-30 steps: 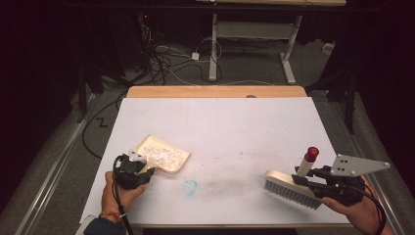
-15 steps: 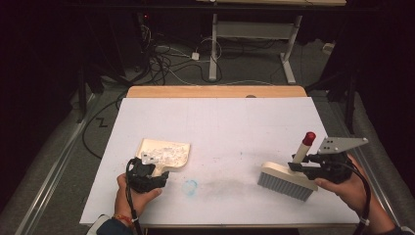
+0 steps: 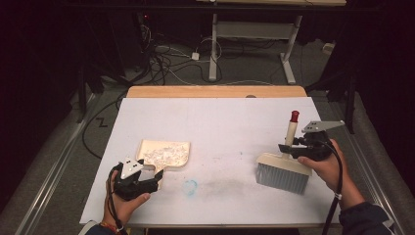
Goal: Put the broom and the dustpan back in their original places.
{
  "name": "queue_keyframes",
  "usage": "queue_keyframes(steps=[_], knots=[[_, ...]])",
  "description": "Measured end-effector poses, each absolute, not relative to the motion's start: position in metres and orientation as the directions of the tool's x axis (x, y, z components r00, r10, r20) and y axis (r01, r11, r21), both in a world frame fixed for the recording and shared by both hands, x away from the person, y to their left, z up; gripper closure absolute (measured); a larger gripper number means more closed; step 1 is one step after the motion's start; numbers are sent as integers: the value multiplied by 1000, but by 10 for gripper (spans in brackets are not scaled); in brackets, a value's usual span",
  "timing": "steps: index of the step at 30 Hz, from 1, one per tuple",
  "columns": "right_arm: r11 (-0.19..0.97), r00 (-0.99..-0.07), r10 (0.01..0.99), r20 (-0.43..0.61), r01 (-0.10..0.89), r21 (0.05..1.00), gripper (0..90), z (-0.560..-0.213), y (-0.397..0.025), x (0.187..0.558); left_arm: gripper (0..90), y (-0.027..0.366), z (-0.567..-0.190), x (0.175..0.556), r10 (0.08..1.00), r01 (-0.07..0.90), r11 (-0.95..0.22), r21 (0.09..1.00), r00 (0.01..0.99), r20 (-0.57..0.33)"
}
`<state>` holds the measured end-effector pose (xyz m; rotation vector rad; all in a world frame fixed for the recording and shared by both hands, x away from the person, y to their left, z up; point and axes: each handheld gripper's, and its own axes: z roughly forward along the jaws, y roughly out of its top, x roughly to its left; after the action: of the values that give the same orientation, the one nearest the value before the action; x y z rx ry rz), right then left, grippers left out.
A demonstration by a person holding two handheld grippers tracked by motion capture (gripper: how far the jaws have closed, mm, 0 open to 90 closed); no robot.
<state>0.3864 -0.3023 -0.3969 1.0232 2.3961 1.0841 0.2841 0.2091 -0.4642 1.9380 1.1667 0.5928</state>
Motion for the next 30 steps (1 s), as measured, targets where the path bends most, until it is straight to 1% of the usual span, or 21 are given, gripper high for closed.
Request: queue_keyframes(steps=[2,3,5,11,13,14,17,24,26,27,30], knots=[[463,-680,733,-3,496,735,569,-398,-297,396,218,205,-465,284,872,506,-306,807,488,24],[477,-670,742,-27,499,724,564,-399,-293,402,219,202,-465,284,866,498,-316,808,500,31],[462,-648,761,-37,501,732,565,-400,-288,411,215,198,-465,284,858,489,-333,806,512,43],[491,-614,783,-98,513,703,541,-407,-273,431,214,187,-466,287,833,466,-384,797,548,81],[495,-590,798,-124,522,695,520,-409,-272,435,211,186,-466,287,828,457,-388,800,554,85],[492,-575,807,-138,523,696,493,-410,-272,436,210,186,-466,287,827,457,-389,800,556,85],[451,-536,833,-137,517,727,484,-407,-276,437,209,188,-467,287,827,456,-384,803,557,80],[416,-514,843,-156,441,795,438,-402,-279,430,181,185,-468,286,813,445,-408,797,574,96],[401,-516,843,-151,417,815,425,-404,-282,428,182,183,-469,285,808,440,-419,794,580,105],[389,-509,848,-146,411,824,406,-405,-283,427,182,182,-469,285,804,440,-425,791,584,107],[345,-484,865,-129,389,854,390,-408,-286,423,186,181,-470,284,801,437,-432,789,588,112]])
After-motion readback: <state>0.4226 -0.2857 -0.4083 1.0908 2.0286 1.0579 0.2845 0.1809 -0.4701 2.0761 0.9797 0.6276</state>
